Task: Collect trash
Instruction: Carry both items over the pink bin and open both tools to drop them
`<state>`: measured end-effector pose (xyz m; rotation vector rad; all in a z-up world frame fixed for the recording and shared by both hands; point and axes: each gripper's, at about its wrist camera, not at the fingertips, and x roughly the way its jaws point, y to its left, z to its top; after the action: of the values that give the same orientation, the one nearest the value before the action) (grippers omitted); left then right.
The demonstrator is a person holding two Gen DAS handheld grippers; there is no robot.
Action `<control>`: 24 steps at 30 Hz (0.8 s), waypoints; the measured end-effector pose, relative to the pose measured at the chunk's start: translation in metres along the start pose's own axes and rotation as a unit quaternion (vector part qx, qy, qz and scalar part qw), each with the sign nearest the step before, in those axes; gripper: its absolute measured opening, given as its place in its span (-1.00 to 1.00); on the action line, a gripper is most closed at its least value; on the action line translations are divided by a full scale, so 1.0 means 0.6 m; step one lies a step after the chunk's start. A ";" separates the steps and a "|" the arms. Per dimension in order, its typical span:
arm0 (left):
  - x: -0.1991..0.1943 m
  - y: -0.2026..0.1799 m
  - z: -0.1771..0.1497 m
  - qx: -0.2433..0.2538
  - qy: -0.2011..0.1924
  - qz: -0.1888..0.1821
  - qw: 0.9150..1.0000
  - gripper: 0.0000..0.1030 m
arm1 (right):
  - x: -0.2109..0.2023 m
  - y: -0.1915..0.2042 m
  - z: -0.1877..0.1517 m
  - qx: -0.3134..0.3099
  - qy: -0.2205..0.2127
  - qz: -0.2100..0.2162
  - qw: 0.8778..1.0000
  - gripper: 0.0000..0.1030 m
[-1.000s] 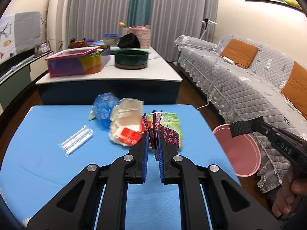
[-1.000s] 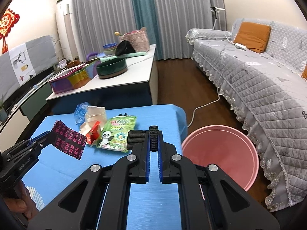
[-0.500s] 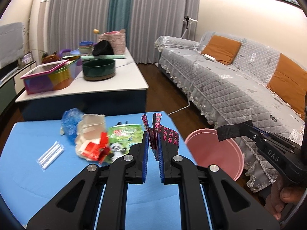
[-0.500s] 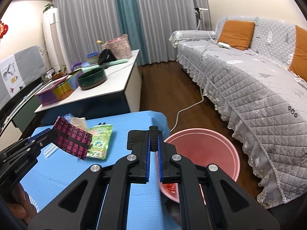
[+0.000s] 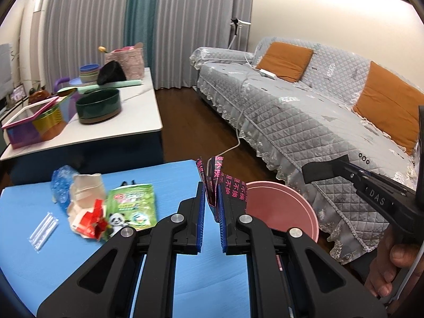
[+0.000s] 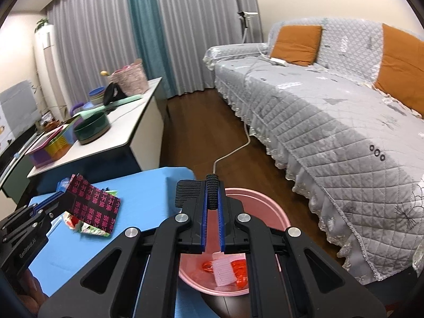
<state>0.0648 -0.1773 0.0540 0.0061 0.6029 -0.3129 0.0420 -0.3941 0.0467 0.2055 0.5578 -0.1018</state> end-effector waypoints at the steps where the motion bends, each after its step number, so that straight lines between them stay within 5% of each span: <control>1: 0.005 -0.006 0.002 0.002 0.002 -0.003 1.000 -0.82 | 0.002 -0.006 0.002 0.003 0.000 -0.003 1.000 -0.86; 24: 0.103 -0.088 0.002 0.027 0.036 -0.039 0.998 -0.82 | 0.037 -0.052 -0.004 0.021 0.022 -0.030 0.999 -0.86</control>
<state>0.0978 -0.2453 0.0249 0.0465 0.6662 -0.4054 0.0547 -0.4250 0.0280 0.2329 0.6069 -0.1685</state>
